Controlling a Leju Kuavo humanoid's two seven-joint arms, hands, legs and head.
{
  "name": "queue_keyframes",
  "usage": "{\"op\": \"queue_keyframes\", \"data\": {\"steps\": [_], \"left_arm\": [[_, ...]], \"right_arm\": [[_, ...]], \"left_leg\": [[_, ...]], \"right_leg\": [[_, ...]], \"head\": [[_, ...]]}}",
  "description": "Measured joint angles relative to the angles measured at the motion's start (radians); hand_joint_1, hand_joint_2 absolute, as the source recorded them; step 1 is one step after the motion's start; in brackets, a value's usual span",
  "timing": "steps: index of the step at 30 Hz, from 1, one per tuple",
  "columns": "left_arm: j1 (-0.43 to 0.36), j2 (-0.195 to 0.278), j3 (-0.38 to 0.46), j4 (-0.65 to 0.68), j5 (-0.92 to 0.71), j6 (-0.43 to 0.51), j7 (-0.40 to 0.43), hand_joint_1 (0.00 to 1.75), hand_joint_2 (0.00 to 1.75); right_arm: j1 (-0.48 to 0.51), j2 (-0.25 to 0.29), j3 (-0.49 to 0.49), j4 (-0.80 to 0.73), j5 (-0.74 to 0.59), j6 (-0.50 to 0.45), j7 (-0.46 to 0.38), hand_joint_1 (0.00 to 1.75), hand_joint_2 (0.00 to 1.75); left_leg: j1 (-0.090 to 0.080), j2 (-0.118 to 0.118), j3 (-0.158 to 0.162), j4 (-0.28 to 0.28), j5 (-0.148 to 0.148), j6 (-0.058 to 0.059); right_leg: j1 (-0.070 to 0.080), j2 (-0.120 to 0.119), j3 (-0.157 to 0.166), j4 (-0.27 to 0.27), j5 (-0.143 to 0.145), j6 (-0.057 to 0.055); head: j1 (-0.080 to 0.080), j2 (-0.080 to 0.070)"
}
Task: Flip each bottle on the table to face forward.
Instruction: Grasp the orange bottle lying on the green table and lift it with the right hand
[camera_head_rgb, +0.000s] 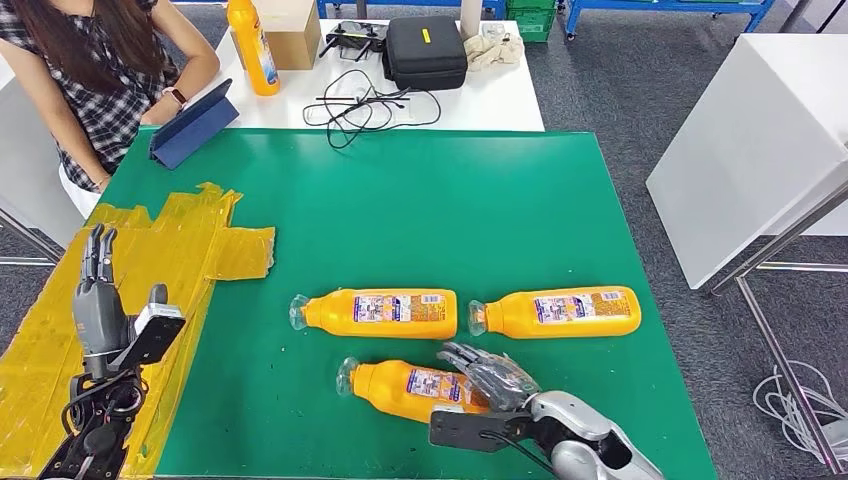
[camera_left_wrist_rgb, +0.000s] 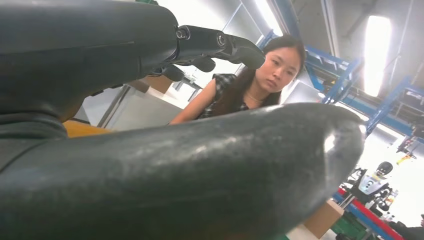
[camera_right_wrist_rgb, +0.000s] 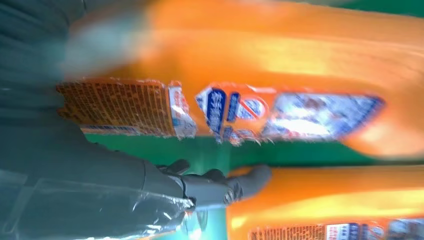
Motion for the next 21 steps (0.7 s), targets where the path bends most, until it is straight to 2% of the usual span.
{"op": "queue_keyframes", "data": {"steps": [3,6,12,21], "left_arm": [[0.025,0.0,0.016,-0.007,-0.001,0.001,0.0,0.0,0.0],[0.044,0.0,0.031,-0.012,-0.004,0.001,0.0,0.0,0.0],[0.053,0.0,0.049,-0.012,-0.008,0.002,0.0,0.0,0.0],[0.056,0.0,0.054,-0.013,-0.008,0.002,0.0,0.0,0.0]], "right_arm": [[-0.043,0.026,0.064,0.068,0.094,-0.02,0.073,0.0,1.75],[-0.072,0.037,0.107,0.113,0.132,-0.018,0.099,0.0,1.75],[-0.109,0.042,0.152,0.159,0.156,-0.009,0.105,0.0,1.75],[-0.125,0.046,0.17,0.178,0.156,-0.008,0.105,0.0,1.75]], "left_leg": [[0.001,0.001,0.003,0.0,0.0,0.0],[0.002,0.001,0.006,0.0,-0.001,-0.001],[0.002,0.002,0.015,-0.001,-0.003,-0.004],[0.003,0.004,0.02,-0.001,-0.003,-0.005]], "right_leg": [[0.001,0.001,0.002,0.0,0.0,0.0],[0.001,0.001,0.004,-0.001,0.0,-0.001],[0.001,0.004,0.013,-0.001,0.0,-0.002],[0.003,0.005,0.018,-0.001,0.001,-0.005]], "head": [[0.0,0.0],[0.0,0.0],[0.0,0.0],[0.0,0.0]]}}
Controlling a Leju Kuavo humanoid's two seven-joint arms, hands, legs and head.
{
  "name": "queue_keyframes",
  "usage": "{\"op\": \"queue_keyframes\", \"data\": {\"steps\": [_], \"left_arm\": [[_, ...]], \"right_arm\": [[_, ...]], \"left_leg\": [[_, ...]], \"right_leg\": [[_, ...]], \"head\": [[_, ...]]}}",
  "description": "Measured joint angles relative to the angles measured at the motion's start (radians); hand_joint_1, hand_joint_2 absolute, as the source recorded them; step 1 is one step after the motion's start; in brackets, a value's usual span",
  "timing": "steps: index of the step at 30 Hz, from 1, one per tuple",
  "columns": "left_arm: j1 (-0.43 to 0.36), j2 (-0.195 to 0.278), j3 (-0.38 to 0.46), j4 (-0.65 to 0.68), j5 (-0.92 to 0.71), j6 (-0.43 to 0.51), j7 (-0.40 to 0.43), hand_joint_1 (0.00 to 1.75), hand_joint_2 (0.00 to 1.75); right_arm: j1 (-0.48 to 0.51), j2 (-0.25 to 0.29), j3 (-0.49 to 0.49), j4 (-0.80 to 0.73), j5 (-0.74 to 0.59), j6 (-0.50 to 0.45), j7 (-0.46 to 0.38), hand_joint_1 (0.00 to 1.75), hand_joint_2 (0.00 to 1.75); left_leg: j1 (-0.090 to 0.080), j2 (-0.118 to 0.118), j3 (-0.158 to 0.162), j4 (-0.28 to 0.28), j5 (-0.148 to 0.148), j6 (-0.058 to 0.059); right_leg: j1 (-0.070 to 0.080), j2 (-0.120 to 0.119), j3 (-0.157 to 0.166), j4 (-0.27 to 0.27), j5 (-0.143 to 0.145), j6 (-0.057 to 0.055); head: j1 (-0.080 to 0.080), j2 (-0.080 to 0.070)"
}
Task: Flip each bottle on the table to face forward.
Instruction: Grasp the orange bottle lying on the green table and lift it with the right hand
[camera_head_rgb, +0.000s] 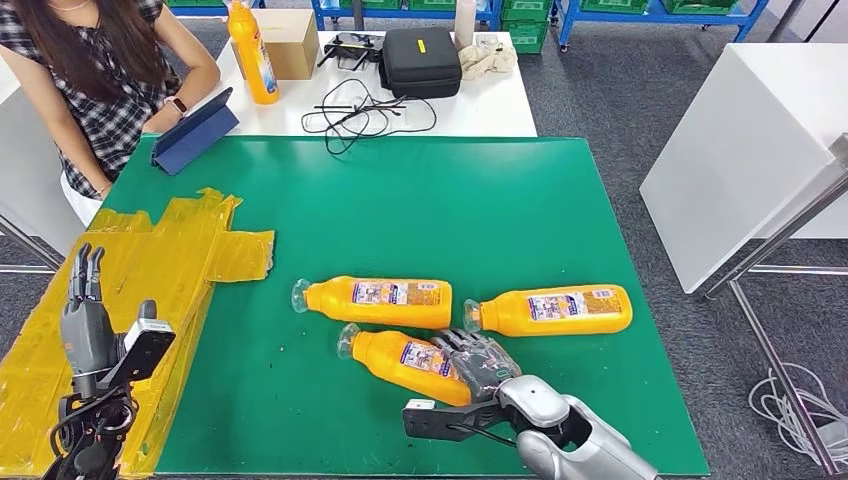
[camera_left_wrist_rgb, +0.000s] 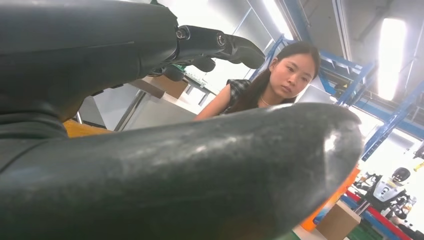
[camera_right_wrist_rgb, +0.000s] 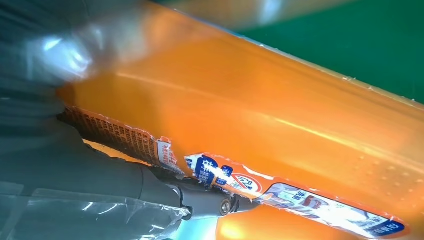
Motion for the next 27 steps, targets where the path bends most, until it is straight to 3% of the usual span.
{"op": "queue_keyframes", "data": {"steps": [1,5,15,24,27], "left_arm": [[0.0,0.0,0.0,0.0,0.0,0.0,0.0,0.0,0.0],[0.0,0.0,0.003,0.0,0.0,0.0,0.0,0.0,0.0],[-0.001,0.001,0.002,-0.003,0.005,-0.001,0.0,0.0,0.0],[-0.003,0.002,-0.003,-0.019,0.105,-0.038,0.0,0.0,0.0],[-0.006,0.0,0.002,-0.037,0.214,-0.146,0.001,0.0,1.31]], "right_arm": [[0.0,0.0,0.001,0.0,0.0,0.0,0.0,0.0,1.75],[-0.004,0.001,0.003,0.004,-0.004,0.008,-0.009,1.69,1.75],[-0.013,-0.01,0.0,0.004,-0.08,0.049,-0.081,1.75,1.75],[-0.008,-0.033,-0.089,-0.026,-0.397,0.116,-0.2,1.75,1.75],[0.019,-0.034,-0.139,-0.048,-0.595,0.153,-0.277,1.75,1.75]], "left_leg": [[0.0,0.0,0.0,0.0,0.0,0.0],[0.001,0.001,0.001,0.0,0.0,0.0],[0.001,0.002,0.004,0.0,0.0,-0.001],[0.001,0.002,0.0,0.0,0.0,-0.001],[0.001,0.0,-0.005,0.001,0.0,-0.001]], "right_leg": [[0.0,0.0,0.0,0.0,0.0,0.0],[0.001,0.001,0.001,0.0,0.0,0.0],[0.001,0.003,0.002,0.0,0.0,0.0],[0.001,0.003,-0.001,0.0,0.0,0.0],[0.001,0.001,-0.005,0.0,0.0,0.0]], "head": [[0.0,0.0],[0.0,0.0],[0.0,0.0],[0.0,0.0],[0.0,0.0]]}}
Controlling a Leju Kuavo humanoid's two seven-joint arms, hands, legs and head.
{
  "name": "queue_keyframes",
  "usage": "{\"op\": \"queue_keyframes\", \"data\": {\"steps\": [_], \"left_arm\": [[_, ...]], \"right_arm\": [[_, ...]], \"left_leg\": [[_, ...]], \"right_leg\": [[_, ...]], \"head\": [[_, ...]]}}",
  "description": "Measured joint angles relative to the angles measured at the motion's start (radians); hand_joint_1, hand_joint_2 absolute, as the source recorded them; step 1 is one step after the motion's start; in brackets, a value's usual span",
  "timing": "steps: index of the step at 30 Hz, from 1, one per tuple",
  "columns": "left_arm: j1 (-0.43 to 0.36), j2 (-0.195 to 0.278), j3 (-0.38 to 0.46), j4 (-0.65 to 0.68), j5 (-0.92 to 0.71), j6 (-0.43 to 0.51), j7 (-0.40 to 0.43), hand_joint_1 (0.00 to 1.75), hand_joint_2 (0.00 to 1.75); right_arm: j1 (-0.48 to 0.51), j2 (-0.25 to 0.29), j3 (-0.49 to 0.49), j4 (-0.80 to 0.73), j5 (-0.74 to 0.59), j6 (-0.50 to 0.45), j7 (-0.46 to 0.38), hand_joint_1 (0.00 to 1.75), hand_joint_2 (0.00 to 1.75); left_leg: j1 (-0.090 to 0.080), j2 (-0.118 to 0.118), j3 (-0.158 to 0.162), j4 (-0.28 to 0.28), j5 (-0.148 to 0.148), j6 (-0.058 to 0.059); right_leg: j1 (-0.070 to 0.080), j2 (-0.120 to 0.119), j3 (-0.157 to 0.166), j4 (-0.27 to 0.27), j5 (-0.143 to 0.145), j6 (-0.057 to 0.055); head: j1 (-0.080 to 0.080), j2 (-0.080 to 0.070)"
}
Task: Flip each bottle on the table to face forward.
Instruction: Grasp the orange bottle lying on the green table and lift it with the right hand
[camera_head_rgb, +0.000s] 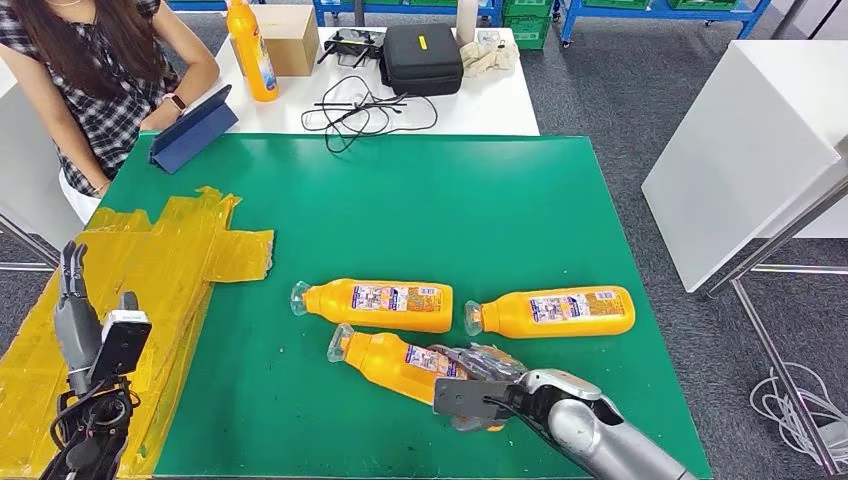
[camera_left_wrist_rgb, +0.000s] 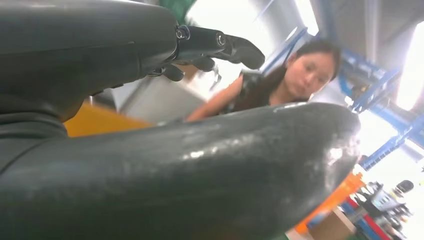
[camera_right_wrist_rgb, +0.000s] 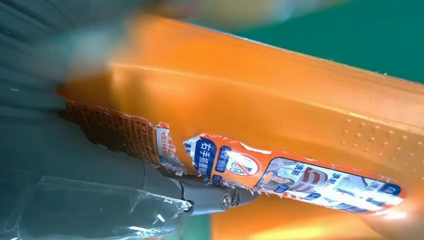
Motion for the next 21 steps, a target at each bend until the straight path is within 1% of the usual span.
{"op": "queue_keyframes", "data": {"steps": [1,3,5,6,8,11,13,16,21], "left_arm": [[-0.004,-0.003,0.009,-0.004,0.064,-0.074,0.004,0.0,1.75],[-0.02,-0.021,0.044,-0.007,0.23,-0.264,0.031,0.0,1.75],[-0.034,-0.049,0.09,-0.01,0.394,-0.44,0.078,0.0,1.75],[-0.038,-0.064,0.111,-0.014,0.46,-0.507,0.105,0.0,1.75],[-0.04,-0.094,0.141,-0.027,0.576,-0.618,0.162,0.0,1.75],[-0.03,-0.14,0.154,-0.065,0.732,-0.757,0.25,0.0,1.75],[-0.011,-0.168,0.141,-0.114,0.809,-0.809,0.296,0.0,1.75],[0.025,-0.199,0.099,-0.196,0.881,-0.844,0.346,0.0,1.75],[0.088,-0.232,0.01,-0.328,0.913,-0.849,0.38,0.0,1.75]], "right_arm": [[0.017,0.0,-0.024,-0.013,-0.1,0.024,-0.04,1.75,1.75],[0.049,0.005,-0.08,-0.041,-0.311,0.077,-0.133,1.75,1.75],[0.062,0.019,-0.144,-0.062,-0.468,0.11,-0.213,1.75,1.75],[0.063,0.028,-0.174,-0.069,-0.512,0.118,-0.238,1.75,1.75],[0.062,0.048,-0.228,-0.076,-0.556,0.123,-0.263,1.75,1.75],[0.059,0.089,-0.294,-0.077,-0.558,0.099,-0.272,1.75,1.75],[0.052,0.125,-0.327,-0.077,-0.541,0.071,-0.273,1.75,1.75],[0.037,0.174,-0.359,-0.075,-0.519,0.039,-0.273,1.75,1.75],[-0.025,0.249,-0.371,-0.046,-0.428,-0.059,-0.261,1.75,1.75]], "left_leg": [[0.0,-0.001,-0.003,0.0,0.0,0.0],[0.0,-0.003,-0.008,0.0,0.001,0.0],[0.0,-0.003,-0.011,0.0,0.002,0.0],[0.0,-0.003,-0.011,0.0,0.002,0.0],[0.0,-0.003,-0.012,0.0,0.002,0.0],[0.0,-0.003,-0.014,0.0,0.002,0.0],[0.0,-0.003,-0.014,0.0,0.002,0.001],[0.0,-0.003,-0.016,0.0,0.002,0.001],[0.0,-0.003,-0.017,0.0,0.002,0.001]], "right_leg": [[0.0,-0.001,-0.002,0.0,0.0,0.0],[-0.001,-0.003,-0.006,0.0,0.0,0.0],[-0.002,-0.003,-0.009,0.001,0.001,0.0],[-0.002,-0.003,-0.009,0.001,0.001,0.0],[-0.002,-0.003,-0.009,0.001,0.0,0.0],[-0.003,-0.004,-0.011,0.001,0.0,0.0],[-0.003,-0.004,-0.012,0.001,0.0,0.0],[-0.004,-0.004,-0.013,0.001,0.0,0.001],[-0.003,-0.004,-0.015,0.001,0.0,0.001]], "head": [[0.0,0.0],[0.0,0.0],[-0.001,0.0],[0.0,0.0],[0.0,0.0],[0.0,0.0],[0.0,0.0],[0.0,0.0],[0.0,0.0]]}}
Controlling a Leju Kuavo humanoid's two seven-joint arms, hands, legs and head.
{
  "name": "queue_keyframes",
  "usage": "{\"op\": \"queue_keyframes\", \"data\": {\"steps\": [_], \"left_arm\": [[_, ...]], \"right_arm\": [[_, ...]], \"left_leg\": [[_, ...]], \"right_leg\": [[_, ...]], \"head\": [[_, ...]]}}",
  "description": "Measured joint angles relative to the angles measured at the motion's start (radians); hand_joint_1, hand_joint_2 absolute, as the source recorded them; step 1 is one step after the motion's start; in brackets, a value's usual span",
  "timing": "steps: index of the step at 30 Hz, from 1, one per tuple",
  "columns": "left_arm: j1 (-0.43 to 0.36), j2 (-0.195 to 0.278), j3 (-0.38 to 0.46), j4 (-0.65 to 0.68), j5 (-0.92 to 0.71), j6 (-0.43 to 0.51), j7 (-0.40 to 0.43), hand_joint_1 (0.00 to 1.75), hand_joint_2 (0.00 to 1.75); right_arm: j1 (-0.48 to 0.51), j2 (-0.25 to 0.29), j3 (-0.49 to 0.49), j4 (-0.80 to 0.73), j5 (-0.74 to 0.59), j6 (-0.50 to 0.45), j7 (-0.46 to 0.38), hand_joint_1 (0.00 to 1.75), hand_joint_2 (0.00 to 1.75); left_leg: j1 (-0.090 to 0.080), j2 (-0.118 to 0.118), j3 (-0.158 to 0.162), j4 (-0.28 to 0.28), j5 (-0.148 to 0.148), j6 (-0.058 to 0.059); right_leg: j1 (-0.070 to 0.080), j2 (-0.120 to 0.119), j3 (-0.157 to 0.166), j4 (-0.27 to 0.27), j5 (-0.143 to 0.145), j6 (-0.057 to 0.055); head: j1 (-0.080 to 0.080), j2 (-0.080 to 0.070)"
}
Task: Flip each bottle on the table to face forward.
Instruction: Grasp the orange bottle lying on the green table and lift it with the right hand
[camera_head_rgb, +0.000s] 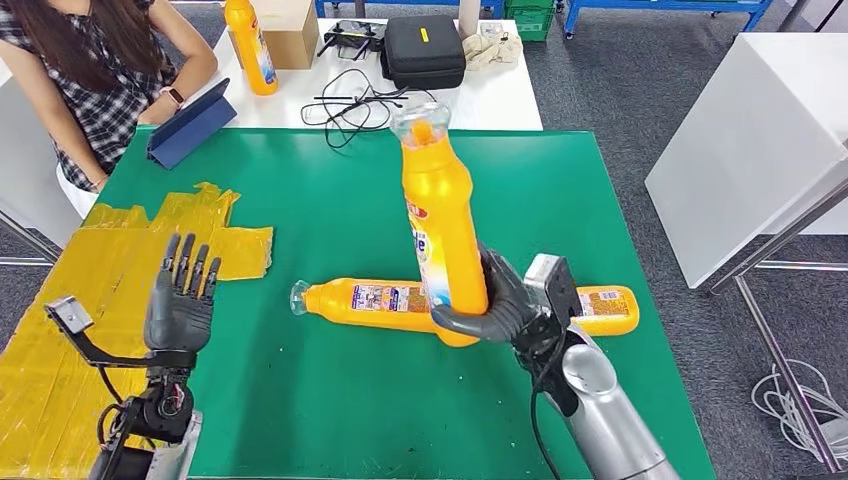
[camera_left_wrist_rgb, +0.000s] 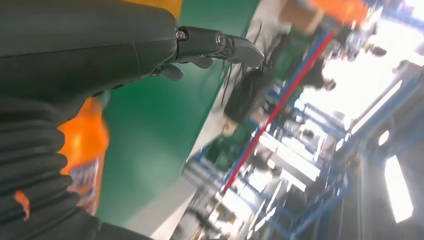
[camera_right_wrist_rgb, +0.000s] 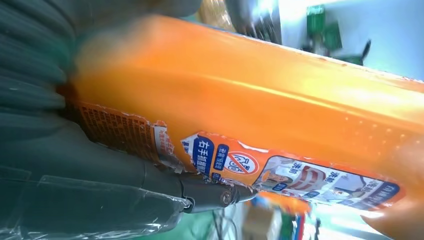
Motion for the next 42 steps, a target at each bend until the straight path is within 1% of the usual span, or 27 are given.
{"op": "queue_keyframes", "data": {"steps": [4,6,8,10,13,15,17,24,28,31,33,37,39,42], "left_arm": [[0.017,-0.011,-0.057,-0.06,-0.025,0.015,-0.004,0.0,1.75],[0.009,-0.015,-0.087,-0.075,-0.047,0.026,-0.008,0.0,1.75],[-0.012,-0.022,-0.114,-0.075,-0.065,0.034,-0.008,0.0,1.75],[-0.046,-0.028,-0.137,-0.061,-0.081,0.035,-0.011,0.0,1.75],[-0.091,-0.036,-0.162,-0.036,-0.1,0.039,-0.021,0.0,1.75],[-0.11,-0.041,-0.171,-0.023,-0.107,0.043,-0.029,0.0,1.75],[-0.123,-0.043,-0.176,-0.014,-0.108,0.045,-0.031,0.0,1.75],[-0.137,-0.045,-0.183,0.0,-0.115,0.05,-0.034,0.0,1.75],[-0.141,-0.045,-0.182,0.001,-0.098,0.048,-0.027,0.0,1.75],[-0.14,-0.045,-0.179,0.0,-0.072,0.047,-0.008,0.0,1.75],[-0.137,-0.045,-0.176,0.0,-0.052,0.046,0.015,0.0,1.75],[-0.12,-0.045,-0.173,0.0,-0.031,0.054,0.054,0.0,1.75],[-0.111,-0.046,-0.173,0.0,-0.028,0.059,0.062,0.0,1.75],[-0.102,-0.047,-0.173,0.0,-0.027,0.065,0.068,0.0,1.75]], "right_arm": [[-0.073,0.052,0.008,0.062,0.115,-0.107,0.036,1.75,1.75],[-0.136,0.089,0.023,0.132,0.186,-0.17,0.06,1.75,1.75],[-0.21,0.14,0.047,0.229,0.266,-0.219,0.088,1.75,1.75],[-0.28,0.198,0.079,0.335,0.329,-0.24,0.115,1.75,1.75],[-0.345,0.277,0.123,0.462,0.373,-0.244,0.14,1.75,1.75],[-0.376,0.318,0.142,0.533,0.388,-0.244,0.15,1.75,1.75],[-0.397,0.344,0.155,0.58,0.394,-0.244,0.153,1.75,1.75],[-0.438,0.39,0.185,0.677,0.421,-0.226,0.166,1.75,1.75],[-0.444,0.413,0.233,0.698,0.412,-0.211,0.191,1.75,1.75],[-0.447,0.418,0.301,0.699,0.381,-0.218,0.214,1.75,1.75],[-0.448,0.418,0.355,0.699,0.381,-0.244,0.238,1.75,1.75],[-0.457,0.419,0.498,0.688,0.465,-0.347,0.332,1.75,1.75],[-0.464,0.419,0.563,0.678,0.485,-0.368,0.355,1.75,1.75],[-0.474,0.419,0.627,0.666,0.499,-0.379,0.372,1.75,1.75]], "left_leg": [[0.0,0.0,-0.001,0.0,0.0,0.0],[0.0,0.0,-0.001,0.0,0.001,-0.001],[0.001,0.0,-0.001,0.0,0.003,-0.002],[0.001,0.0,-0.001,0.0,0.004,-0.003],[0.001,0.0,-0.001,0.0,0.004,-0.003],[0.002,0.0,-0.001,0.0,0.005,-0.004],[0.002,0.0,-0.002,0.0,0.005,-0.004],[0.001,0.0,-0.002,0.0,0.005,-0.004],[0.001,0.0,-0.002,0.0,0.005,-0.004],[0.001,0.0,-0.002,0.0,0.005,-0.004],[0.001,0.0,-0.002,0.0,0.005,-0.004],[0.001,0.0,-0.002,0.0,0.005,-0.004],[0.001,0.0,-0.002,0.0,0.005,-0.004],[0.001,0.0,-0.002,0.0,0.005,-0.004]], "right_leg": [[0.0,0.0,0.0,0.0,0.0,0.0],[0.0,0.0,-0.001,0.001,0.0,0.0],[0.0,0.0,-0.001,0.001,0.001,-0.001],[0.001,0.0,-0.002,0.002,0.002,-0.002],[0.001,0.0,-0.002,0.002,0.003,-0.003],[0.001,-0.001,-0.003,0.003,0.002,-0.003],[0.001,-0.001,-0.003,0.003,0.002,-0.003],[0.0,-0.001,-0.003,0.002,0.002,-0.003],[0.0,-0.001,-0.003,0.002,0.002,-0.003],[0.0,-0.001,-0.003,0.002,0.002,-0.003],[0.0,-0.001,-0.003,0.002,0.002,-0.003],[0.001,0.0,-0.003,0.003,0.002,-0.003],[0.001,0.0,-0.003,0.002,0.002,-0.003],[0.001,-0.001,-0.003,0.002,0.002,-0.003]], "head": [[0.0,0.0],[0.0,0.0],[0.0,0.0],[0.0,0.0],[0.0,0.0],[0.0,0.0],[0.0,0.0],[0.0,0.0],[0.0,0.0],[0.0,0.0],[0.0,0.0],[0.0,0.0],[0.0,0.0],[0.0,0.0]]}}
